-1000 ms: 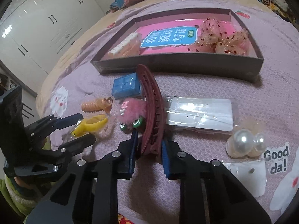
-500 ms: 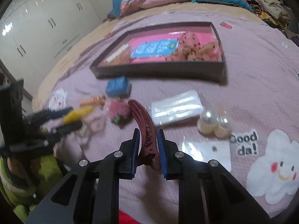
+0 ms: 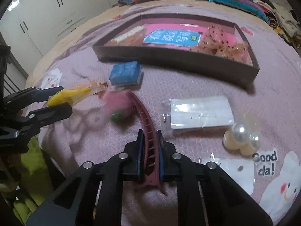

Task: Organize jewelry
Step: 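Grasp the bagged yellow bangles with the left tool while the right tool grasps the dark red hair clip, then carry the bangles and hair clip into the box and open both tools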

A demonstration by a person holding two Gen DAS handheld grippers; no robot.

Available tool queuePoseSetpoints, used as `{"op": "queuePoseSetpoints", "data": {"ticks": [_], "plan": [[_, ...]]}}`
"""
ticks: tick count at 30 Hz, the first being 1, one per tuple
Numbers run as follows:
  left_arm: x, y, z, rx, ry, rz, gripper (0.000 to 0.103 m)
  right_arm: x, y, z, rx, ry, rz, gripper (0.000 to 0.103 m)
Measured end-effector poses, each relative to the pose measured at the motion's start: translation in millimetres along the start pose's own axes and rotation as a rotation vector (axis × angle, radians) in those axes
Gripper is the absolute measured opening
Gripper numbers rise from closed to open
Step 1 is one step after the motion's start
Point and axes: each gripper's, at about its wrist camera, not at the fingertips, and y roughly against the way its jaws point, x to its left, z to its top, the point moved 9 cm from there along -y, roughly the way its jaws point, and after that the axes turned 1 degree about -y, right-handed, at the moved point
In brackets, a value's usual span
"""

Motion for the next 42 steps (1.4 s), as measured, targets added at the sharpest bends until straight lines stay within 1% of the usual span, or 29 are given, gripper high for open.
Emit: {"op": "queuePoseSetpoints", "data": {"ticks": [2, 8, 14, 23, 32, 36, 39, 42], "plan": [[0.3, 1.6, 5.6, -0.009, -0.004, 0.003, 0.058, 0.0, 10.1, 4.4, -0.034, 0.007, -0.003, 0.013], [-4.0, 3.3, 27.8, -0.036, -0.014, 0.004, 0.058, -15.8, 45.8, 20.1, -0.123, -0.041, 0.005, 0.013], [-9.1, 4.3, 51.3, -0.065, -0.026, 0.001, 0.058, -37.0, 76.4, 32.1, -0.185, -0.104, 0.025, 0.013], [-19.7, 4.3, 84.7, -0.107, -0.039, -0.01, 0.058, -58.3, 108.8, 51.7, -0.258, -0.141, 0.002, 0.013], [-24.0, -0.9, 116.6, -0.136, -0.026, -0.025, 0.058, -72.5, 129.6, 78.6, -0.327, -0.165, -0.012, 0.013], [-24.8, -9.0, 126.2, -0.128, -0.015, -0.022, 0.058, -73.7, 134.6, 92.0, -0.349, -0.167, -0.005, 0.013], [-24.5, -15.2, 131.5, -0.116, 0.001, -0.034, 0.058, -74.5, 136.3, 101.8, -0.363, -0.17, 0.001, 0.013], [-23.9, -20.5, 136.8, -0.115, -0.001, -0.02, 0.058, -74.0, 136.0, 112.4, -0.377, -0.169, 0.011, 0.013]]}}
